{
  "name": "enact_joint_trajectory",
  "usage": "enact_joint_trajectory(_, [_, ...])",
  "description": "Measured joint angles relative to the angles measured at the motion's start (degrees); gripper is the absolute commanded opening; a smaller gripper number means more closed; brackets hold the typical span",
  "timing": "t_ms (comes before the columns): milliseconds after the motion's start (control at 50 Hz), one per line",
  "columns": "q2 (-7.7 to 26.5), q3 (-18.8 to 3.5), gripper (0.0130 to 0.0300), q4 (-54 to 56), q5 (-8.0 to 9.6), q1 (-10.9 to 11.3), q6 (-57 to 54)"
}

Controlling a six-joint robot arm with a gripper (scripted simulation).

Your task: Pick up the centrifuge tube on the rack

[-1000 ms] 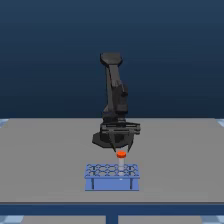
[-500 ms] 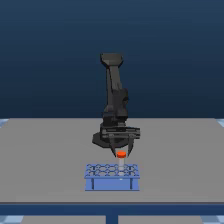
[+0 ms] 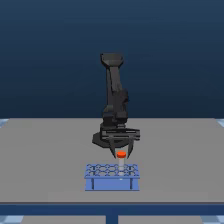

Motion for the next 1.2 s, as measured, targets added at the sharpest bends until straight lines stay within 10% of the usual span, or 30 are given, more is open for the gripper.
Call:
enact_joint_trajectory(20, [0.0,0.0,0.0300,0.0,-0.02,0.0,0.0])
enact_joint_trajectory(40, [0.0,0.0,0.0130,0.0,-0.04,0.0,0.0])
enact_joint_trajectory(1200, [-2.7,-1.4,0.0130,9.2,2.68,0.0,-8.8])
